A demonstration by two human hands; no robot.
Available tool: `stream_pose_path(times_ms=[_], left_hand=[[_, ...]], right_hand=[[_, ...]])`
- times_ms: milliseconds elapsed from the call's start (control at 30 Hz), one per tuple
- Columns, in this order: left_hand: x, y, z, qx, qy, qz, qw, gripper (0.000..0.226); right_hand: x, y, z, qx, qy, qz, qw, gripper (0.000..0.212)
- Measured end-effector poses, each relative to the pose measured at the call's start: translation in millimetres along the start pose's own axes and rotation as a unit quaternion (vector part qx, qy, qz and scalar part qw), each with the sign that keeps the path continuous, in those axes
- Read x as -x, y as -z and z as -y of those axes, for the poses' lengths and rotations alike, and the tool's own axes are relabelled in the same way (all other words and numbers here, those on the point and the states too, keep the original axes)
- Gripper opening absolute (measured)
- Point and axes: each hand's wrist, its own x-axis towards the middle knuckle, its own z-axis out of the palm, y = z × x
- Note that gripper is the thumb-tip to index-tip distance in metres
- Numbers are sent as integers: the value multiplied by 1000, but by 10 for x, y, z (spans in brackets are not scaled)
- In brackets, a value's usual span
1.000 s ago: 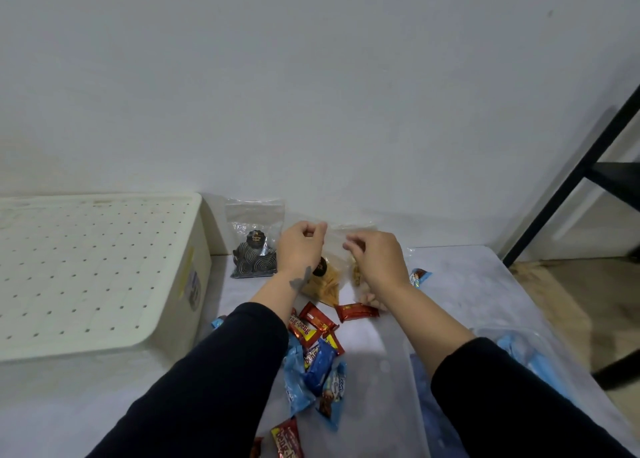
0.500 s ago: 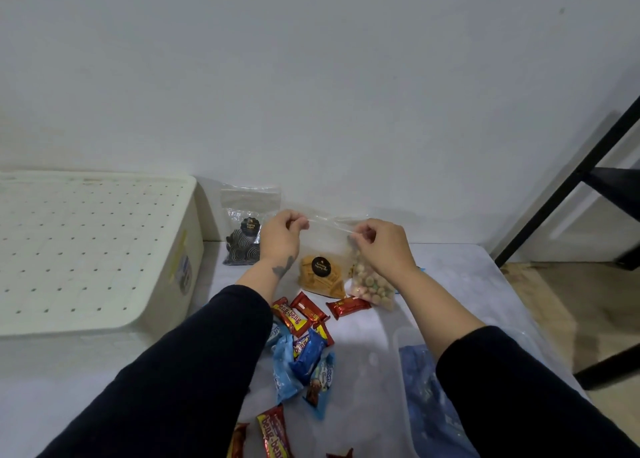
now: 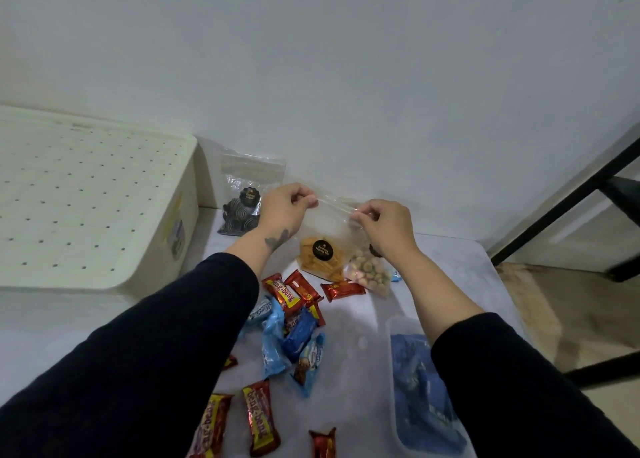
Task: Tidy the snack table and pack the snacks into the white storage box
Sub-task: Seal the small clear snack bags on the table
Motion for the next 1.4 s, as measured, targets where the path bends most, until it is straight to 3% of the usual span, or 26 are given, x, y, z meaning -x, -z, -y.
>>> stream_pose_path(times_ms=[167, 600, 967, 1400], left_hand=[[1, 10, 38, 45, 13, 2, 999, 7], [-45, 5, 52, 40, -6, 12, 999, 6], [-40, -9, 25, 44, -11, 7, 999, 12], [-20, -19, 2, 4, -17, -6, 1000, 6]], right_hand=[[-25, -39, 21, -15, 4, 22, 1000, 11], [-132, -136, 106, -37, 4, 45, 998, 9], [-199, -177, 190, -20, 0, 39, 999, 4], [-182, -236, 288, 35, 19, 53, 998, 14]])
